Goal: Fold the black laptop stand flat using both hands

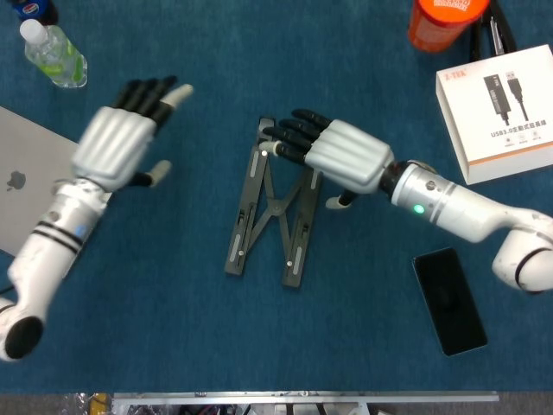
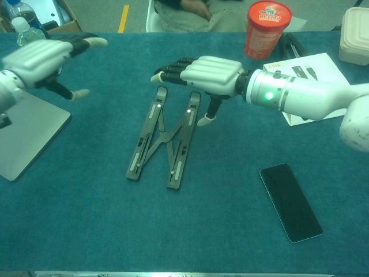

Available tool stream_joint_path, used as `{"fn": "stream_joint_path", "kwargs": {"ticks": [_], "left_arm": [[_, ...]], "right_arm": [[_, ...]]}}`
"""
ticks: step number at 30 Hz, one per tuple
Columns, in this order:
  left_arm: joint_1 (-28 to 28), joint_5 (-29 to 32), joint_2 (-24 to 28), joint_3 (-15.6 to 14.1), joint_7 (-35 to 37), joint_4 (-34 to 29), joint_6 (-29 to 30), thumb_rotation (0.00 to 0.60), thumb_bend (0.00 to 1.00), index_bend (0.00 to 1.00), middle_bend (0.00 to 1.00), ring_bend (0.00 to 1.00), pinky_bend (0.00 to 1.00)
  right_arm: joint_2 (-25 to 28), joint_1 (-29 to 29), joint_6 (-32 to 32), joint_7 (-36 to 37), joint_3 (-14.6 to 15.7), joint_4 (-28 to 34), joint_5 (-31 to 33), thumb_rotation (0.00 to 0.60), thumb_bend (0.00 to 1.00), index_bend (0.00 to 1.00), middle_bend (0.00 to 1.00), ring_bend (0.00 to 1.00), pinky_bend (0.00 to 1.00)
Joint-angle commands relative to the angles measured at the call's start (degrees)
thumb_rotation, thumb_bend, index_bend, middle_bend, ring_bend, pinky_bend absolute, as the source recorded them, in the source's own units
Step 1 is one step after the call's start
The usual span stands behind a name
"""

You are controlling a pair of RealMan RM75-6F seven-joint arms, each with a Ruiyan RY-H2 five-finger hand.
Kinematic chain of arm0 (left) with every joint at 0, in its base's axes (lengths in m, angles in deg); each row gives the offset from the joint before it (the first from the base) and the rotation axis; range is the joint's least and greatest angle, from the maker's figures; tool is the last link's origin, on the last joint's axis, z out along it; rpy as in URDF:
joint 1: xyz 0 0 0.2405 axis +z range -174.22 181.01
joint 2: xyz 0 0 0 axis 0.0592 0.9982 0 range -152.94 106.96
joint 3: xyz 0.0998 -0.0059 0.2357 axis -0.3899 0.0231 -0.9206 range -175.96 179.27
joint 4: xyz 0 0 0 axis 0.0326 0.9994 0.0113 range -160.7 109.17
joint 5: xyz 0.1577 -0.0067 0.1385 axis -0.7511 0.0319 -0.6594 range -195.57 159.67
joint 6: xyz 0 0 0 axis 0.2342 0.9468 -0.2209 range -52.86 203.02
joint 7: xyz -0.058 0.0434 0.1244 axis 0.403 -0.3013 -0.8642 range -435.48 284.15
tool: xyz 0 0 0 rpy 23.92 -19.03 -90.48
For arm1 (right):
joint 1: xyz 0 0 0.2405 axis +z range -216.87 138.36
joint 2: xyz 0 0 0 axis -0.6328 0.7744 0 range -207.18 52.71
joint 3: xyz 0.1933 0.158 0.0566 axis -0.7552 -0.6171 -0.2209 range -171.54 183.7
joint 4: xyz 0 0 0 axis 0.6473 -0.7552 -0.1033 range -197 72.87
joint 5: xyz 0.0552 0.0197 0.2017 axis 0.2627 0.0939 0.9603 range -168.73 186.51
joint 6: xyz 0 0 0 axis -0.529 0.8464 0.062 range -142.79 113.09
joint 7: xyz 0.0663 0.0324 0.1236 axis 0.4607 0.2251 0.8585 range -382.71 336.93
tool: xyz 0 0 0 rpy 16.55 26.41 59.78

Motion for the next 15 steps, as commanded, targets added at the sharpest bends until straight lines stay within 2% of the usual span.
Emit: {"fn": "stream_joint_path", "kwargs": {"ticks": [1, 8, 15], "left_arm": [[1.9, -1.1, 2.1, -0.3, 1.6, -1.1, 1.9, 0.6, 0.3, 0.0, 0.0, 0.0, 0.04], [4.4, -2.3, 5.1, -0.7, 4.1, -2.3, 3.7, 0.6, 0.3, 0.0, 0.0, 0.0, 0.04], [5.7, -2.8, 6.0, -1.1, 6.6, -1.6, 3.3, 0.6, 0.29, 0.0, 0.0, 0.0, 0.04]], "right_arm": [[1.0, 2.1, -3.2, -1.2, 0.8, 1.3, 0.2, 0.6, 0.0, 0.0, 0.0, 0.0, 0.0], [-0.9, 3.9, -5.7, -5.4, 1.6, 0.4, 0.0, 0.6, 0.0, 0.0, 0.0, 0.0, 0.0], [-3.0, 5.1, -8.3, -9.5, 2.1, -0.2, 0.8, 0.6, 0.0, 0.0, 0.0, 0.0, 0.0]]}}
